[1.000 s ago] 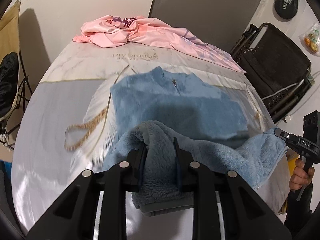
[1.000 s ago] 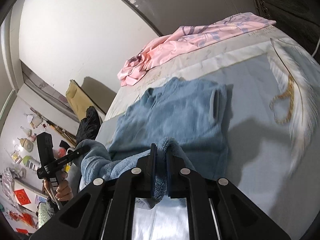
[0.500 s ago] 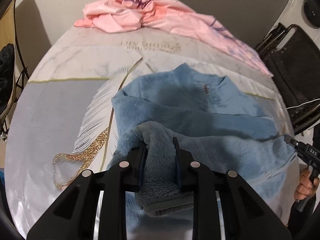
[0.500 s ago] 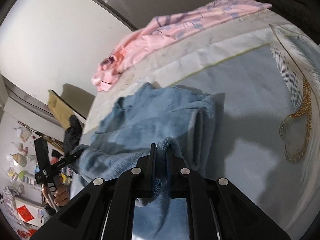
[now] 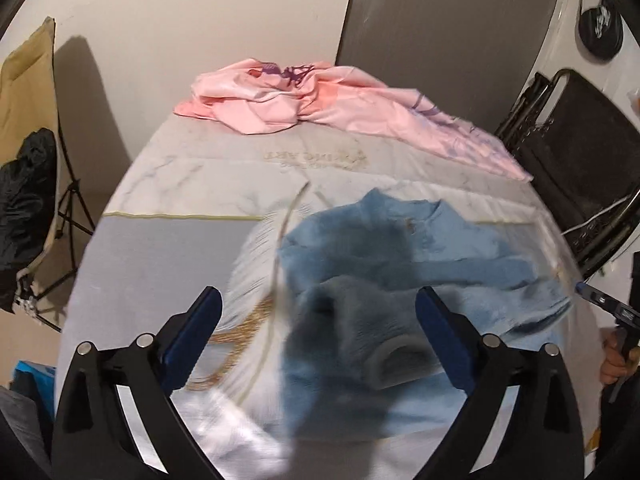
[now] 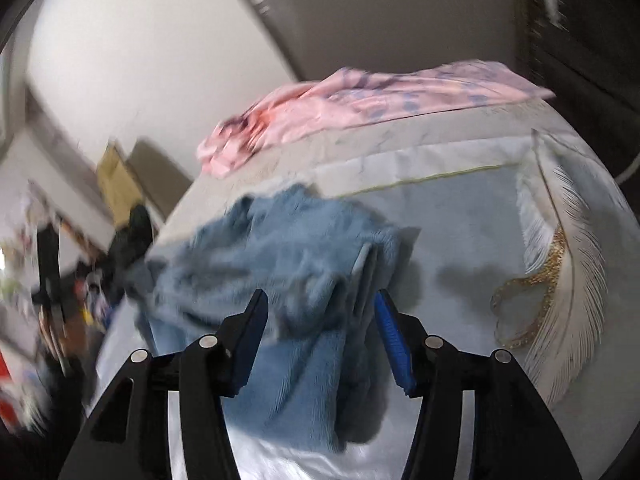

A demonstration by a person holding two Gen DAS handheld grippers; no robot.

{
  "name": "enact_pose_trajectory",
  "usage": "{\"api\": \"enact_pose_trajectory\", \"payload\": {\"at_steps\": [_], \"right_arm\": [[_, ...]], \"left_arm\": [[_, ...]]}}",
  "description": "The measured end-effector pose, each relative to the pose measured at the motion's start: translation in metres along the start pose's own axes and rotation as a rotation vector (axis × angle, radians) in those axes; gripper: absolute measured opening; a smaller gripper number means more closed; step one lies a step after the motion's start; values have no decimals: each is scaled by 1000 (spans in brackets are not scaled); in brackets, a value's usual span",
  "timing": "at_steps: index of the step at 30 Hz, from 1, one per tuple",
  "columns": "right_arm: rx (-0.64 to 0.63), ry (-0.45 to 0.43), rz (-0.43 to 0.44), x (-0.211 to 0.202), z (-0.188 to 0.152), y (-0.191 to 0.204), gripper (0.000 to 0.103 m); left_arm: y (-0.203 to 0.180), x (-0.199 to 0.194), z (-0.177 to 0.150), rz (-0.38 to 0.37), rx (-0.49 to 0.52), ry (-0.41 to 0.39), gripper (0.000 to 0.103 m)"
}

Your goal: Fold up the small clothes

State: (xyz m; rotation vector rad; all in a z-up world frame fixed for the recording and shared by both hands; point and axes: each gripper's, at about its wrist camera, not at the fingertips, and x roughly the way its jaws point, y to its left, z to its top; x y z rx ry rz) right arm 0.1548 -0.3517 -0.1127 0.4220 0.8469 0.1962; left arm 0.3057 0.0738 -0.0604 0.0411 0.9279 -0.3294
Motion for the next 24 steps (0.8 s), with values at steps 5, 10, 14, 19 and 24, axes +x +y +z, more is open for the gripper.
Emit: {"api": "enact_pose_trajectory", "payload": {"at_steps": [5, 10, 14, 19, 24], "right_arm": [[-252, 34, -87, 8, -44, 26, 57], [-339, 46, -194, 26, -40, 36, 56], [-350, -19, -208, 46, -8, 44, 56], [-414, -9, -215, 76, 12, 53, 57], [-265, 37, -105, 94, 25, 26, 57]], "left_arm": [[11, 10, -38, -8, 99, 46, 95], [-14, 30, -53, 37, 272, 109, 94], [-43, 39, -28, 25, 322, 50, 94], [-71, 90, 0, -34, 385, 128, 95], [-49, 134, 17, -176, 192, 229, 94]]}}
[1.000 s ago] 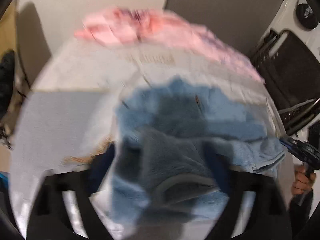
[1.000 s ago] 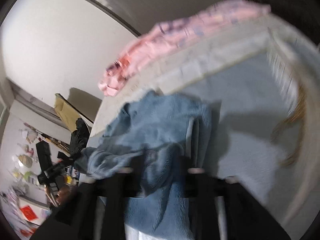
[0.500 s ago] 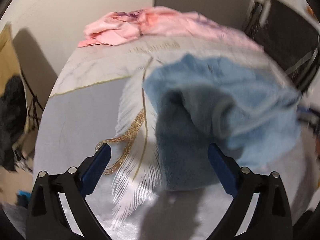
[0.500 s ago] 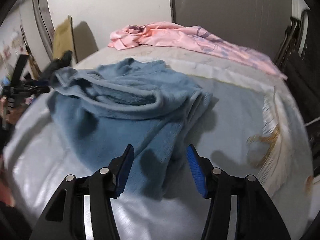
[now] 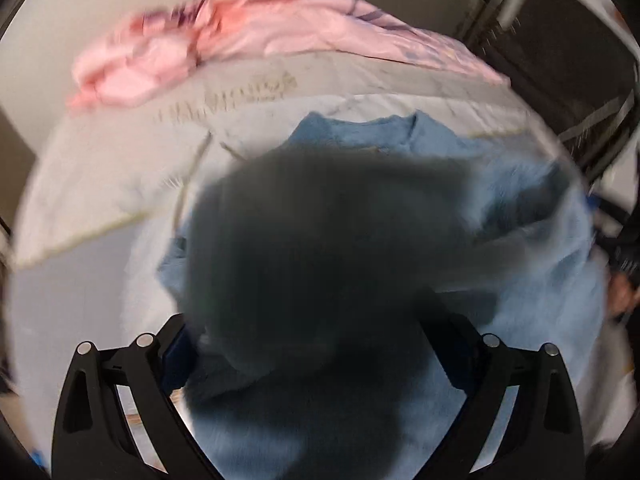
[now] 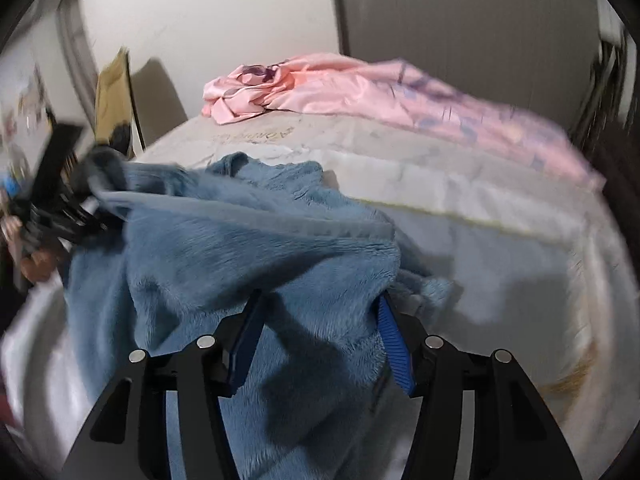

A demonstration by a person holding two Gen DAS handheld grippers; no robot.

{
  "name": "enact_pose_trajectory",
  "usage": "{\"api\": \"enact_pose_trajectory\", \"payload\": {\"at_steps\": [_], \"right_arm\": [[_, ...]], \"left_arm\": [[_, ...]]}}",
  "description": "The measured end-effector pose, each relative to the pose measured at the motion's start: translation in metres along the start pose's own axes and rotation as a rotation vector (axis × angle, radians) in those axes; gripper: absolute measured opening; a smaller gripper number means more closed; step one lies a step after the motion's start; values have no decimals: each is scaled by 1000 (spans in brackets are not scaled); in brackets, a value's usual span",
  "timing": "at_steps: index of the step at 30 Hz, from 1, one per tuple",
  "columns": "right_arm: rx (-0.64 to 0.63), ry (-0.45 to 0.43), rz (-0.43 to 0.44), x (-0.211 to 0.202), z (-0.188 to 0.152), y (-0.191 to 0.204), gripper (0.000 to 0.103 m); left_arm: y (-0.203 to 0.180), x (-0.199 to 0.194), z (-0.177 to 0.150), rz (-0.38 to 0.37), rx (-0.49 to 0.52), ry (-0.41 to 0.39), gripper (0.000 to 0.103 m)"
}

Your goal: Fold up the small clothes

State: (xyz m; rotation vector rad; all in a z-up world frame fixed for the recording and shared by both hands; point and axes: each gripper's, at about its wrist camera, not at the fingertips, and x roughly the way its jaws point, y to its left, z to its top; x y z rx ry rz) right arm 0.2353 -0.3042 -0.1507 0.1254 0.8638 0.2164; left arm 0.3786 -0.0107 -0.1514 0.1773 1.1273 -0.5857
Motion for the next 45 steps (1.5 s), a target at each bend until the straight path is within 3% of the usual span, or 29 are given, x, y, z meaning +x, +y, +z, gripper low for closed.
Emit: {"api": "enact_pose_trajectory", "payload": {"at_steps": [3, 6, 13, 16, 17, 18, 19, 23, 29, 31, 35, 40, 41, 42, 43, 44, 45], "right_arm": [[55, 3, 41, 9, 4, -7, 58], [96, 16, 63, 16, 7, -12, 58], [289, -18, 118, 15, 5, -32, 60], [322, -3, 120, 19, 7, -35, 57], [319, 17, 102, 24, 7, -34, 34], [306, 33, 68, 27, 9, -31, 17], [294, 35, 36, 28, 10, -29, 17], [253, -35, -11, 2, 17, -16, 13], [144, -161, -59, -46, 59, 12, 13], [138, -175, -89, -45, 76, 14, 13], [172, -141, -146, -8, 105, 5, 13], [237, -36, -264, 64, 96, -14, 13], [242, -17, -287, 75, 91, -17, 12], [250, 7, -312, 86, 87, -20, 9], [269, 49, -335, 100, 78, -26, 9], [286, 53, -328, 102, 75, -30, 10], [299, 45, -325, 100, 75, -32, 14]], "left_arm": [[15, 3, 6, -87, -107, -20, 89], [22, 5, 11, -126, -160, -13, 85], [28, 17, 20, -127, -242, 29, 84], [25, 17, 20, -55, -225, 31, 62], [25, 17, 21, -34, -221, 32, 48], [26, 17, 20, -35, -225, 35, 28], [27, 15, 20, -43, -232, 37, 17], [30, -13, 16, -28, -233, -24, 14], [26, -79, 36, 49, -206, -171, 14], [28, -83, 48, 75, -209, -182, 14], [35, -59, 70, 147, -216, -138, 14], [43, 7, 69, 214, -235, -23, 17], [44, 20, 65, 230, -241, 2, 21], [46, 35, 60, 260, -244, 23, 37], [45, 39, 57, 305, -241, 10, 62], [46, 38, 54, 382, -242, -14, 73], [48, 37, 53, 402, -249, -16, 84]]}}
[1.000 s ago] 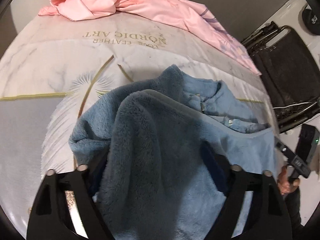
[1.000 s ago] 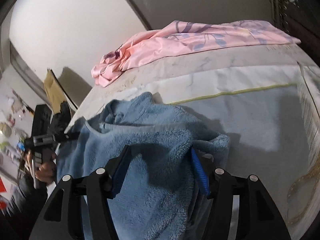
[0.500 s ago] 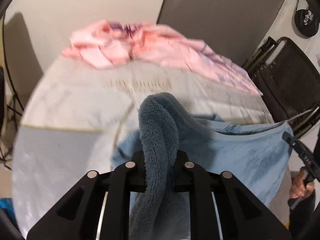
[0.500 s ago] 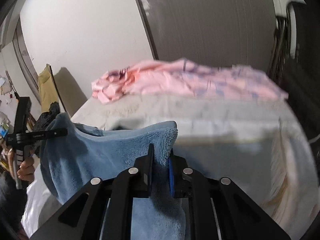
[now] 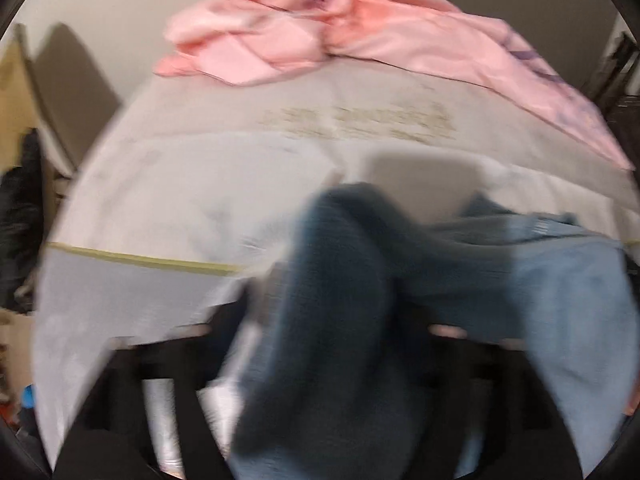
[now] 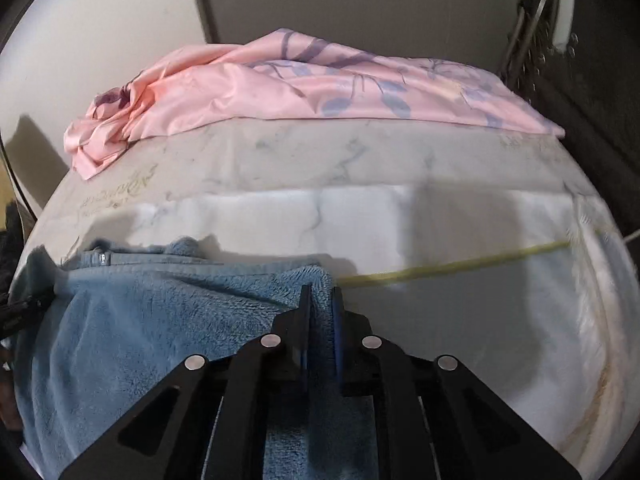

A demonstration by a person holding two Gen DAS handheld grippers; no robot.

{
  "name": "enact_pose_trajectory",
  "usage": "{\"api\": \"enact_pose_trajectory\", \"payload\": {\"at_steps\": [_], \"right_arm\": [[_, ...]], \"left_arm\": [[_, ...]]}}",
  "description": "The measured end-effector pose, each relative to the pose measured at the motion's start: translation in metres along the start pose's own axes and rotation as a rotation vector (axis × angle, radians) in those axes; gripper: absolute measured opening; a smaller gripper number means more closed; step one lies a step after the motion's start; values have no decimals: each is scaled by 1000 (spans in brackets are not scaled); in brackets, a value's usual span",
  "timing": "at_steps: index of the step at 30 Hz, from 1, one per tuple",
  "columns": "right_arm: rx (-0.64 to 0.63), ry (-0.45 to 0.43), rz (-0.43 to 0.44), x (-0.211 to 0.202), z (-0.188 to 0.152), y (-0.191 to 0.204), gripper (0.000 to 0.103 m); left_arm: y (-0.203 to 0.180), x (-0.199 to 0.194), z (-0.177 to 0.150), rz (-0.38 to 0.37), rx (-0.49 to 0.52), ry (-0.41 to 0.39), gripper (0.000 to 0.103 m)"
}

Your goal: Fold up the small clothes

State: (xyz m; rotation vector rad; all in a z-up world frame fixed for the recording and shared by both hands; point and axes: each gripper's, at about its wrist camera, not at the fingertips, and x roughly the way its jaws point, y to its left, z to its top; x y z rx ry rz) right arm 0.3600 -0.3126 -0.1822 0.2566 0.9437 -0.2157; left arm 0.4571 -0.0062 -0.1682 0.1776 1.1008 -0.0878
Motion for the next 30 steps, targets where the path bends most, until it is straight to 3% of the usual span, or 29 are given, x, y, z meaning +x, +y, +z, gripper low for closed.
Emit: {"api": "enact_pose_trajectory", "payload": {"at_steps": [2, 4, 6, 8, 10, 12, 14, 15, 18, 20, 25, 28, 29, 30], "right_arm": [[5, -8, -26, -5, 4, -3, 25], [18, -57, -33, -20, 5, -4, 26], [29, -107, 43, -43, 4, 2, 28], [-37, -115, 104, -55, 2, 29, 28], [-113, -107, 117, -55, -2, 59, 39], [-186, -77, 78, -42, -10, 88, 55], [-200, 4, 28, -12, -18, 100, 57], [-181, 42, 24, 3, -22, 98, 61], [-126, 33, 63, -3, -16, 89, 57], [-114, -17, 59, -23, -20, 81, 55], [-114, -120, 147, -97, -64, 61, 56], [-131, -52, 148, -95, -101, 58, 58], [-112, 21, 150, -76, -113, 54, 59], [-115, -24, 151, -76, -118, 52, 58]], "left_arm": [[10, -7, 1, -27, -33, 10, 84], [18, -25, 1, -23, -61, -30, 84], [14, -52, 1, -46, -44, -101, 84], [0, -69, 3, -74, -16, -134, 84], [-26, -74, 5, -118, 26, -132, 85], [-49, -61, 6, -88, 69, -107, 90], [-67, -24, -1, 5, 116, -24, 91], [-66, -11, -7, 36, 118, 11, 99], [-49, -19, -6, -23, 62, 1, 99], [-43, -30, -9, -17, 65, -9, 97], [-30, -92, -66, -81, 117, -123, 98], [-32, -73, -105, -55, 119, -44, 99], [-34, -70, -111, -43, 118, -62, 99], [-31, -73, -117, -44, 90, -98, 99]]}}
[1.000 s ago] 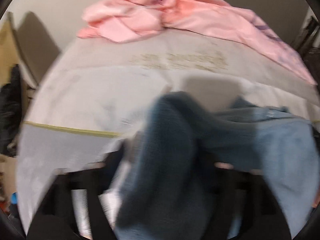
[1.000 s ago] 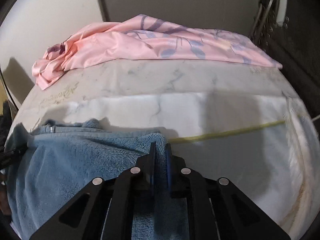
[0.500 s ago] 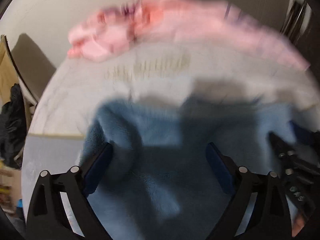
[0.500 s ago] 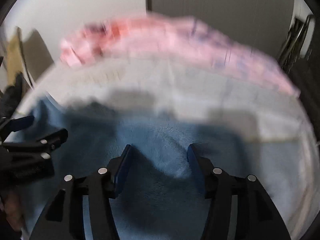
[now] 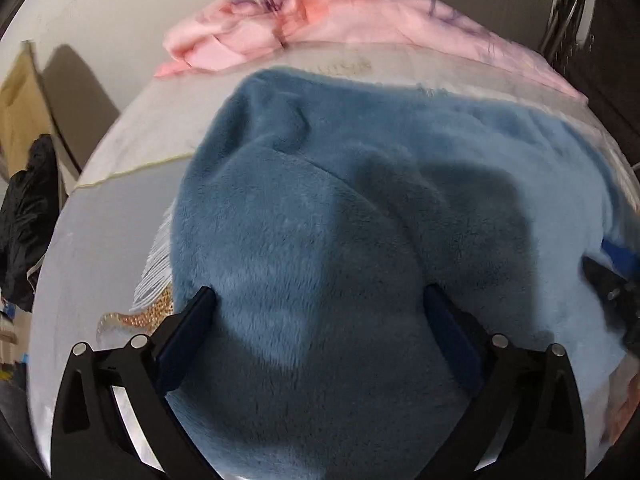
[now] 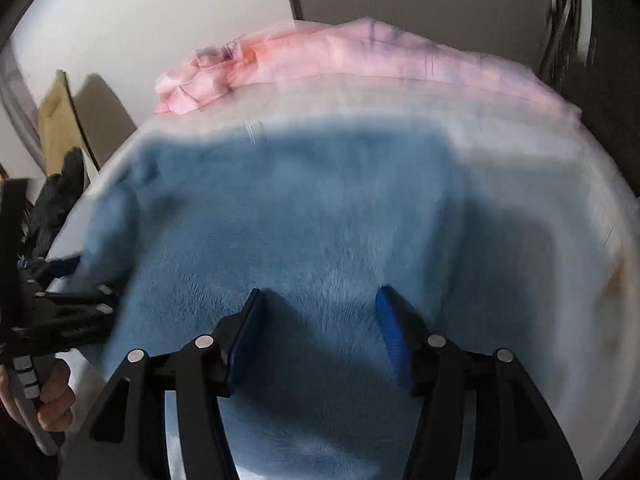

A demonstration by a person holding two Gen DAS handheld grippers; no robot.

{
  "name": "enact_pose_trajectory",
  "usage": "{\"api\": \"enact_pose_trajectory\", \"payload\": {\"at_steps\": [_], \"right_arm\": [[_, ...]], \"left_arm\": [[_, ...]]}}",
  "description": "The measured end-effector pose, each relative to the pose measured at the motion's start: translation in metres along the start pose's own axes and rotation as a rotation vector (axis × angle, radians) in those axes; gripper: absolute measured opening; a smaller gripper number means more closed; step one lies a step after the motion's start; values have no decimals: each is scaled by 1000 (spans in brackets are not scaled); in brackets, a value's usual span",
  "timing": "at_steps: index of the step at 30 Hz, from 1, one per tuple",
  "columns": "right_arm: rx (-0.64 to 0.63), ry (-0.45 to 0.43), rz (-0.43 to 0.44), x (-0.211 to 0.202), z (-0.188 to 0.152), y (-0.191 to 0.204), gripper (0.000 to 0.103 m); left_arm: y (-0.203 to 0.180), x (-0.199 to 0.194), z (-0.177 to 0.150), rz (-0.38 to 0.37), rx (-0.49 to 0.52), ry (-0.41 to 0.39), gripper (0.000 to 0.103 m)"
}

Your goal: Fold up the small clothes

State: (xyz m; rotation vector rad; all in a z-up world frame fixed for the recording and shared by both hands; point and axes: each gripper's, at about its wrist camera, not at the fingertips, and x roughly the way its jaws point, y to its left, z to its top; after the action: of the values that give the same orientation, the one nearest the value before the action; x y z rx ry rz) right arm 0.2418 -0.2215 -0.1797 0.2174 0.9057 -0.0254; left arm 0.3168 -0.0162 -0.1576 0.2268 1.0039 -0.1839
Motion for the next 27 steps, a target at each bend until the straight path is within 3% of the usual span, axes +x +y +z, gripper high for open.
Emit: {"api": "enact_pose_trajectory", "payload": {"at_steps": [3, 5, 8, 11, 13, 16, 21, 24, 27], "right_arm": [[-20, -24, -48, -16, -5, 8, 57], [-28, -75, -22, -39, -8, 9, 57], [-44, -144, -147, -56, -15, 1, 58], [57, -21, -103, -35, -21, -32, 58], [65, -39, -71, -34, -25, -40, 58], [41, -41, -89, -39, -22, -34, 57], [52, -104, -64, -54, -1, -31, 58], [49, -100, -82, -44, 9, -30, 58], [96, -28, -85, -16, 7, -42, 58]], "left_arm": [[6, -14, 0, -19, -69, 13, 96], [7, -37, -6, -58, -84, -43, 96], [-5, -49, -20, -16, -47, -86, 96], [-13, -28, -31, -2, -27, -29, 99], [-16, -28, -33, 20, -14, -52, 99], [-17, -31, -29, 28, -2, -52, 99], [-12, -41, -18, 42, 0, -115, 99], [-7, -28, -14, 68, -1, -89, 99], [2, -11, -15, 33, -40, -37, 99]]}}
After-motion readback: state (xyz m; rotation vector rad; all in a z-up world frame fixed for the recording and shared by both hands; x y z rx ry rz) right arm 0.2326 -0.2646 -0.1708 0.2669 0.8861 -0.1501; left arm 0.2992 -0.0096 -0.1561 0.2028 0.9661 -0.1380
